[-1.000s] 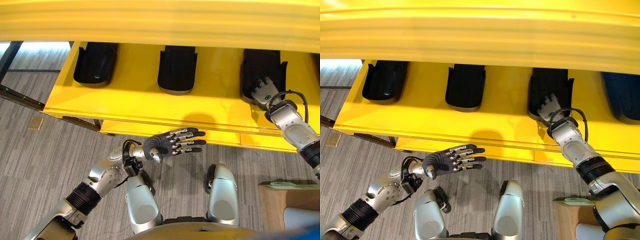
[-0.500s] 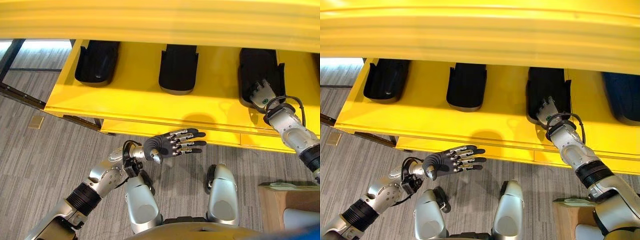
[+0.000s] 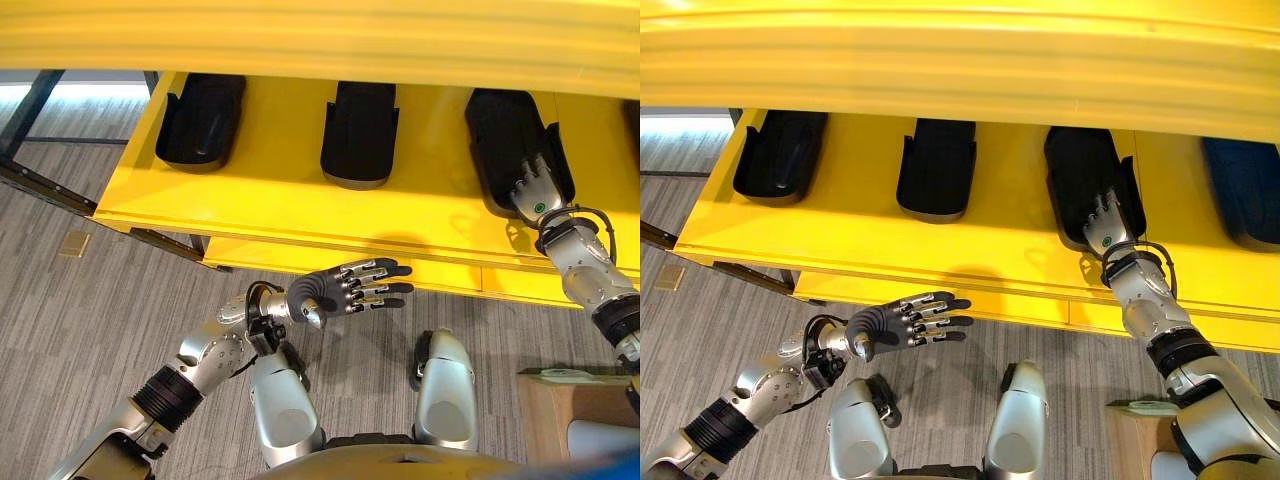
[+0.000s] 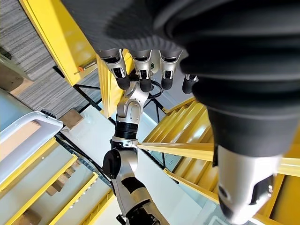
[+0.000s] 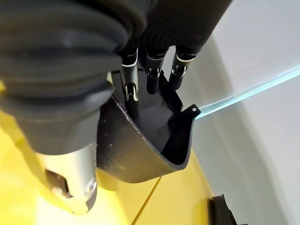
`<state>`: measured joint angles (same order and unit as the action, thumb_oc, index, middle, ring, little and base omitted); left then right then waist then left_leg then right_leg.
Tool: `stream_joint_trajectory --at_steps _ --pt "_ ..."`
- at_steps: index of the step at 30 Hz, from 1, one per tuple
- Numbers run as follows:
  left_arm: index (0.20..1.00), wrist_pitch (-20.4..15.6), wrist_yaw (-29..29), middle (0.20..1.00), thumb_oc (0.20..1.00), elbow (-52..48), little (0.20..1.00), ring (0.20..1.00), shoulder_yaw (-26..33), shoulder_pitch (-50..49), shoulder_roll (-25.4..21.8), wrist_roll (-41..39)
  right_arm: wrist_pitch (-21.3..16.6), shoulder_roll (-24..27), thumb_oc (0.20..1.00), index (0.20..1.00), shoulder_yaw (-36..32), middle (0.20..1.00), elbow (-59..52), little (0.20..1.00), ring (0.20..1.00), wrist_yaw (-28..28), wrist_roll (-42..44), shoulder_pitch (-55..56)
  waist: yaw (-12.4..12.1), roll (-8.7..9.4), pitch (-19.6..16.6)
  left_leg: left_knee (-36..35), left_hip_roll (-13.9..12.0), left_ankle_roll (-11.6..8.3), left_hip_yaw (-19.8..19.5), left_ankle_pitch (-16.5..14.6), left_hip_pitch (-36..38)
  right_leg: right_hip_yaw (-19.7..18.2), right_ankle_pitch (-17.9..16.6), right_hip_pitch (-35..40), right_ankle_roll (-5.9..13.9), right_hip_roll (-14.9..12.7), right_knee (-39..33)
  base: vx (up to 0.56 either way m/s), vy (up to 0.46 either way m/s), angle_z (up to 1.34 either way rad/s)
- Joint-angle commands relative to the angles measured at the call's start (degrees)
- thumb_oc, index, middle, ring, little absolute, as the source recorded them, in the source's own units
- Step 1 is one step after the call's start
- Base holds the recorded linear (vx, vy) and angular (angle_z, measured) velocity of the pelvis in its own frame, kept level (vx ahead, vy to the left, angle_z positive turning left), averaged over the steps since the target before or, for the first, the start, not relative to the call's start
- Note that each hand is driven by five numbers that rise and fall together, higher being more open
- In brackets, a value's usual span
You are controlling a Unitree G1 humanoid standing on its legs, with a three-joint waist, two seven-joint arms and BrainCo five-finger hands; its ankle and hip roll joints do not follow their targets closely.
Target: Move parts from the plastic box to the shelf.
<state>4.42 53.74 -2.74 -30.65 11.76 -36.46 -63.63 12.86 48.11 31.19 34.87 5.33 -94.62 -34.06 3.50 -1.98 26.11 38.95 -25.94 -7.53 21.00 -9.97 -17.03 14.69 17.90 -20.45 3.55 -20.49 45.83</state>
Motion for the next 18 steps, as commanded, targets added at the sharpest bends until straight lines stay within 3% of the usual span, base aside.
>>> stream_joint_trajectory --at_steps 1,12,18 --pt "1.0 -0.57 1.52 1.0 1.0 -5.49 1.0 1.0 -0.2 -1.33 0.83 -1.69 1.66 -0.12 1.0 1.0 -1.01 1.0 6.53 1.0 1.0 -0.11 5.03 2.57 0.11 -1.71 0.9 -1.6 -1.3 0.71 0.95 3.0 0.99 0.68 2.58 4.56 0.49 -1.25 5.03 0.0 0.0 0.0" --pt "1.0 -0.61 1.95 1.0 1.0 -5.23 1.0 1.0 -0.54 -1.34 0.95 -1.38 1.43 -0.49 1.0 1.0 2.51 1.0 8.93 1.0 1.0 1.53 18.58 -0.14 -0.21 -1.95 1.24 -1.59 -0.92 0.87 0.88 2.84 1.14 0.68 2.49 4.46 0.48 -1.6 5.14 0.0 0.0 0.0" --pt "1.0 -0.5 1.12 1.0 1.0 -5.39 1.0 1.0 -0.64 -0.61 0.94 -1.79 1.14 -1.33 1.0 1.0 4.21 1.0 7.84 1.0 1.0 1.64 20.8 -1.67 -0.2 -2.01 1.48 -1.52 -0.85 0.92 0.99 2.89 1.09 0.66 2.42 4.46 0.52 -1.68 5.13 0.0 0.0 0.0"
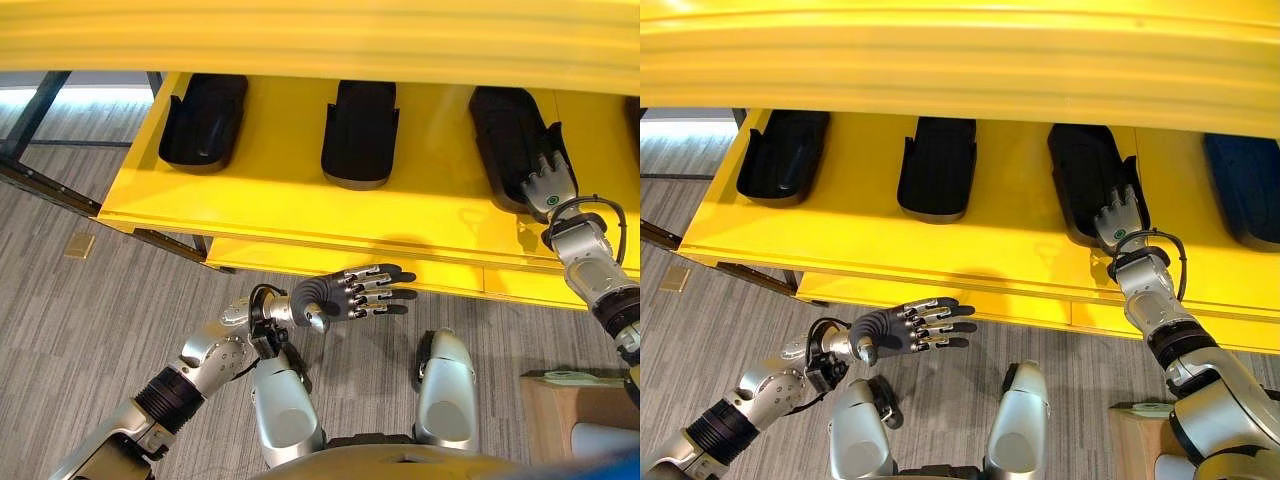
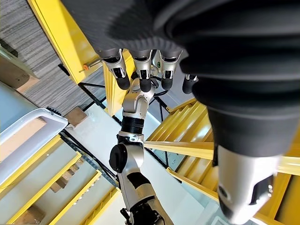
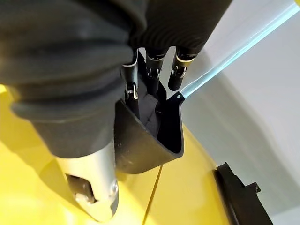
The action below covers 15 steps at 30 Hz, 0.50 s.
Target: Move parts from the plastic box to the shelf.
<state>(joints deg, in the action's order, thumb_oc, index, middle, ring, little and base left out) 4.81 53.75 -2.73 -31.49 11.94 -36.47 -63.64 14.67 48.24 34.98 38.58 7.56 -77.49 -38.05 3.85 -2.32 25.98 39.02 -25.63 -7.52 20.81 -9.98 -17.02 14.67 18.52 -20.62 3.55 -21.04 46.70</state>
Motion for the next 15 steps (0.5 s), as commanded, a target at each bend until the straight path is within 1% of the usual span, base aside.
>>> stream_joint_trajectory --at_steps 1,3,7,11,15 --pt "1.0 -0.89 0.79 1.0 1.0 -5.44 1.0 1.0 0.13 -0.62 0.9 -1.93 -0.75 -1.5 1.0 1.0 0.82 1.0 3.58 1.0 1.0 -0.53 3.88 2.18 -0.51 -1.66 1.63 -1.63 -1.14 0.97 1.25 2.86 1.1 0.65 1.83 4.57 0.5 -1.18 4.37 0.0 0.0 0.0" --pt "1.0 -1.03 0.87 1.0 1.0 -5.38 1.0 1.0 0.09 -0.7 0.92 -2.09 -1.12 -1.72 1.0 1.0 1.16 1.0 2.14 1.0 1.0 -0.69 5.07 2.41 -0.43 -1.59 1.61 -1.51 -1.19 1.08 1.28 2.75 1.05 0.7 1.86 4.64 0.49 -1.22 4.39 0.0 0.0 0.0" --pt "1.0 -1.07 -0.25 1.0 1.0 -6.07 1.0 1.0 0.29 -0.39 0.8 -2.51 -3.78 -2.08 1.0 1.0 1.88 1.0 -2.68 1.0 1.0 -1.9 9.25 2.62 -0.04 -1.4 2.03 -1.26 -0.99 1.25 1.4 2.49 0.75 0.45 1.82 4.15 0.61 -1.19 4.64 -0.01 0.015 -0.05" --pt "1.0 -1.37 -0.66 1.0 1.0 -6.17 1.0 1.0 0.51 -0.42 0.93 -2.37 -3.9 -2.25 1.0 1.0 2.28 1.0 -6.18 1.0 1.0 -2.36 11.6 3.27 0.27 -1.2 2.19 -1.38 -1.02 1.27 1.61 2.48 0.76 0.4 1.71 4.22 0.69 -1.03 4.34 0.0 0.005 -0.01" --pt "1.0 -1.71 -0.73 1.0 1.0 -5.95 1.0 1.0 0.49 -0.27 1.11 -2.19 -2.48 -2.98 1.0 1.0 2.73 1.0 -7.95 1.0 1.0 -2.68 15.12 3.3 0.44 -1.04 2.31 -1.36 -1.07 1.29 1.64 2.54 0.63 0.27 1.65 4.12 0.72 -0.88 4.26 0.0 0.0 0.0"
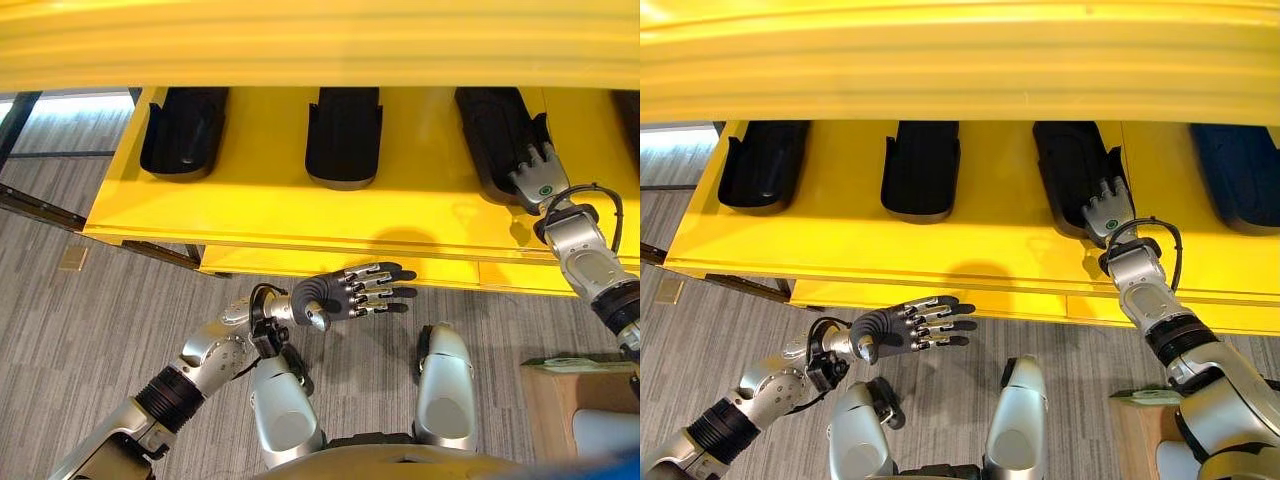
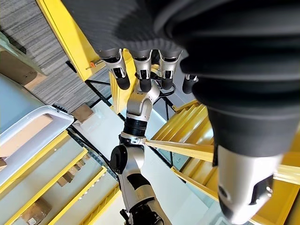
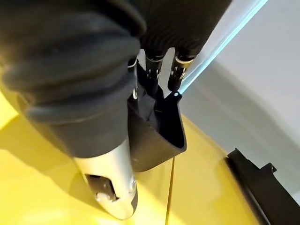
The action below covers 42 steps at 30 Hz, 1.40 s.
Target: Move parts from the plastic box to the shelf.
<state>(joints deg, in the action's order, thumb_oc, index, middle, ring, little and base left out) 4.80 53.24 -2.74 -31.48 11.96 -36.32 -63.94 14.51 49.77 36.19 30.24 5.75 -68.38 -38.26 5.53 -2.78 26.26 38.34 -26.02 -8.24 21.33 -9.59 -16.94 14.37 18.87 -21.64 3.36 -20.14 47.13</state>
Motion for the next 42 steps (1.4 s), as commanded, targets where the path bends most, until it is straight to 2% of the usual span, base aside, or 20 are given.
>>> stream_joint_trajectory --at_steps 1,9,31,36,42 --pt "1.0 -1.85 -0.43 1.0 1.0 -5.67 1.0 1.0 0.26 0.01 1.26 -1.7 -1.25 -5.19 1.0 1.0 1.78 1.0 0.37 1.0 1.0 -0.76 8.49 3.14 -1.23 -0.56 2.04 -0.78 -0.7 2.03 1.08 2.19 0.51 0.56 1.21 5.17 0.95 -1.69 3.68 0.0 0.0 0.0" --pt "1.0 -0.73 -0.83 1.0 1.0 -5.36 1.0 1.0 -0.13 1.08 2.23 -1.39 0.83 -7.57 1.0 1.0 2.08 1.0 4.27 1.0 1.0 1.2 12.33 0.63 -1.6 -0.83 1.82 -1.03 -0.62 2.07 0.99 2.28 0.83 0.67 1.03 5.61 0.93 -1.64 3.36 0.0 0.0 0.0" --pt "1.0 0.38 -2.18 1.0 1.0 -5.36 1.0 1.0 -1.19 3.04 3.66 -1.73 1.34 -12.99 1.0 1.0 3.04 1.0 7.65 1.0 1.0 5.79 22.12 -1.92 -1.94 -1.5 1.8 -1.38 -0.06 2.25 0.87 2.48 1.06 0.51 0.69 6.31 0.88 -1.6 2.65 0.0 0.0 0.0" --pt "1.0 0.58 -2.54 1.0 1.0 -5.39 1.0 1.0 -1.05 3.11 3.83 -1.93 0.63 -13.56 1.0 1.0 2.98 1.0 7.24 1.0 1.0 6.05 22.96 -1.56 -1.88 -1.52 1.77 -1.12 -0.11 2.33 0.91 2.43 0.99 0.45 0.85 6.32 0.81 -1.64 2.93 0.0 0.0 0.0" --pt "1.0 0.1 -2.82 1.0 1.0 -5.95 1.0 1.0 -1.0 2.78 3.59 -2.14 -1.42 -13.48 1.0 1.0 2.38 1.0 3.28 1.0 1.0 9.69 24.65 -0.2 -1.42 -1.31 1.98 -0.89 -0.02 2.45 1.06 2.21 0.84 0.26 1.1 6.31 0.75 -1.44 3.07 0.0 0.0 0.0"
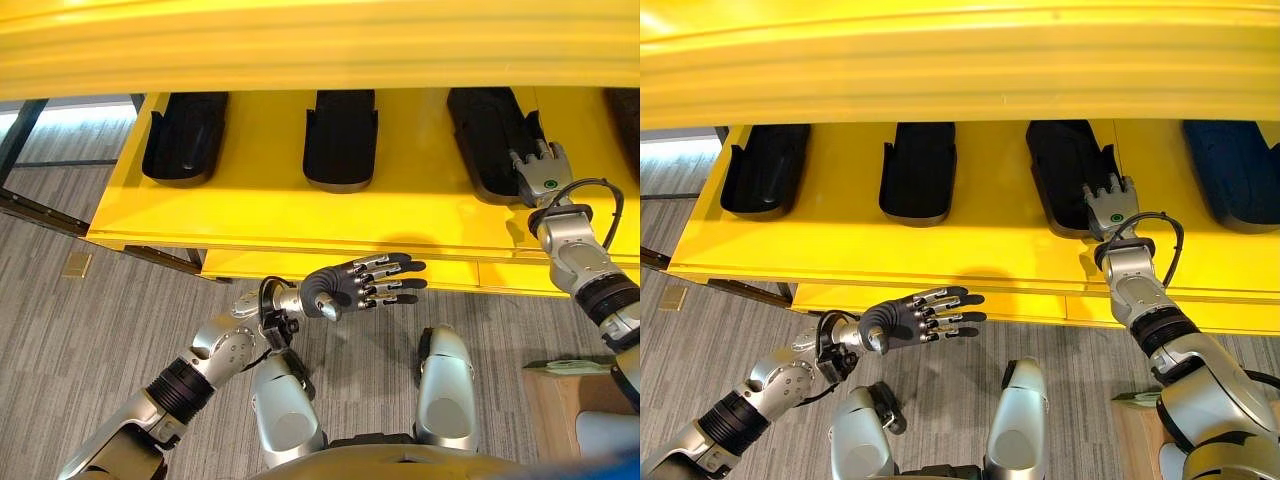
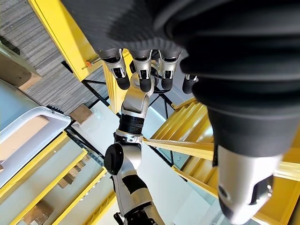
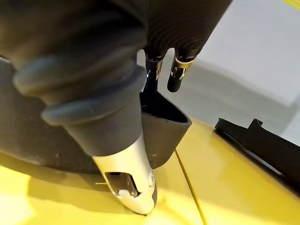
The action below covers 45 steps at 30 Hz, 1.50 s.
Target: Move parts from the plastic box to the shelf.
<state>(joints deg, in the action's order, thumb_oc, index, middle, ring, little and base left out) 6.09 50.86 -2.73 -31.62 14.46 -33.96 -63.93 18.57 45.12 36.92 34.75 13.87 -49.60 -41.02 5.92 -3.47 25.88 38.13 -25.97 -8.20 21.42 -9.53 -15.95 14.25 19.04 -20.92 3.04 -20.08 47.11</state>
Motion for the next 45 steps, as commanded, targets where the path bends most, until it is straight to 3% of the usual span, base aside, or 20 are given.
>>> stream_joint_trajectory --at_steps 1,8,12,18,27,32,34,35,37,45 --pt "1.0 -1.24 -0.53 1.0 1.0 -6.07 1.0 1.0 -0.82 0.22 1.19 -2.2 -5.88 -8.79 1.0 1.0 1.5 1.0 -1.77 1.0 1.0 1.95 5.94 2.71 -1.73 -0.59 2.39 -0.6 -0.07 2.41 0.96 2.14 -0.22 0.29 0.95 5.51 1.06 -1.47 3.14 0.0 0.0 0.0" --pt "1.0 -2.1 -1.19 1.0 1.0 -8.22 1.0 1.0 0.76 -1.69 0.21 -2.29 -10.93 -7.18 1.0 1.0 -1.18 1.0 -13.72 1.0 1.0 4.25 9.31 7.65 -0.36 -0.17 2.63 -0.93 -0.04 2.49 1.51 2.44 -0.44 -0.37 0.71 5.01 1.33 -0.88 2.53 -0.01 0.015 -0.04" --pt "1.0 -4.02 -1.67 1.0 1.0 -9.06 1.0 1.0 2.13 -3.9 0.09 -1.8 -13.98 -4.52 1.0 1.0 -4.18 1.0 -24.11 1.0 1.0 6.51 11.62 13.67 1.58 0.25 2.71 -1.7 -0.28 2.32 2.6 3.29 -0.07 -1.36 0.35 4.77 1.46 0.32 1.16 -0.01 0.042 -0.1" --pt "1.0 -5.23 -1.38 1.0 1.0 -8.53 1.0 1.0 2.45 -4.6 0.37 -1.7 -13.93 -4.33 1.0 1.0 -4.74 1.0 -24.74 1.0 1.0 4.6 14.14 15.25 2.34 0.25 2.56 -2.3 -0.38 2.24 3.28 3.92 0.43 -2.03 0.23 4.9 1.28 1.21 0.27 0.0 0.018 -0.1" --pt "1.0 -4.06 -1.08 1.0 1.0 -7.87 1.0 1.0 3.0 -4.28 1.87 -0.8 -13.33 -7.62 1.0 1.0 -3.78 1.0 -22.06 1.0 1.0 -0.53 19.38 13.61 1.88 0.05 2.23 -2.77 -0.03 2.42 3.51 4.25 0.8 -1.92 0.14 5.17 0.87 1.3 -0.03 0.0 0.001 -0.01" --pt "1.0 -4.03 -1.39 1.0 1.0 -8.17 1.0 1.0 2.83 -4.43 2.69 -0.01 -14.76 -9.53 1.0 1.0 -4.85 1.0 -22.54 1.0 1.0 9.69 20.38 13.6 1.98 -0.09 2.1 -3.45 0.31 2.62 3.93 4.4 1.35 -1.91 -0.1 5.69 0.89 1.46 -0.72 0.0 0.0 0.0" --pt "1.0 -4.58 -2.27 1.0 1.0 -8.61 1.0 1.0 2.39 -4.58 3.07 0.33 -19.02 -10.31 1.0 1.0 -5.92 1.0 -24.12 1.0 1.0 17.14 19.24 13.62 2.27 -0.23 2.0 -3.64 0.36 2.69 4.19 4.42 1.5 -2.09 -0.14 5.89 0.91 1.72 -1.08 0.03 0.057 -0.01" --pt "1.0 -5.07 -3.64 1.0 1.0 -9.25 1.0 1.0 1.99 -4.83 4.17 0.34 -23.22 -11.44 1.0 1.0 -8.26 1.0 -26.5 1.0 1.0 23.09 17.47 14.95 2.95 -0.71 1.74 -3.61 0.41 2.78 4.63 4.47 1.65 -2.54 0.06 5.85 0.91 1.98 -1.07 0.05 0.098 -0.01" --pt "1.0 -5.73 -5.39 1.0 1.0 -10.0 1.0 1.0 1.32 -4.86 5.23 -0.13 -28.73 -12.47 1.0 1.0 -10.72 1.0 -28.19 1.0 1.0 28.38 15.56 16.66 3.96 -1.55 1.29 -3.93 0.63 2.83 5.47 4.77 2.27 -3.11 0.3 6.0 0.91 2.3 -1.37 0.08 0.147 -0.08" --pt "1.0 -8.27 -6.84 1.0 1.0 -11.02 1.0 1.0 1.3 -6.24 6.13 -2.05 -35.65 -11.02 1.0 1.0 -15.92 1.0 -34.34 1.0 1.0 30.67 15.32 22.45 6.74 -3.12 0.65 -5.31 1.09 2.68 7.98 6.06 4.2 -4.68 0.28 6.92 0.59 3.38 -3.68 0.05 0.096 -0.17"
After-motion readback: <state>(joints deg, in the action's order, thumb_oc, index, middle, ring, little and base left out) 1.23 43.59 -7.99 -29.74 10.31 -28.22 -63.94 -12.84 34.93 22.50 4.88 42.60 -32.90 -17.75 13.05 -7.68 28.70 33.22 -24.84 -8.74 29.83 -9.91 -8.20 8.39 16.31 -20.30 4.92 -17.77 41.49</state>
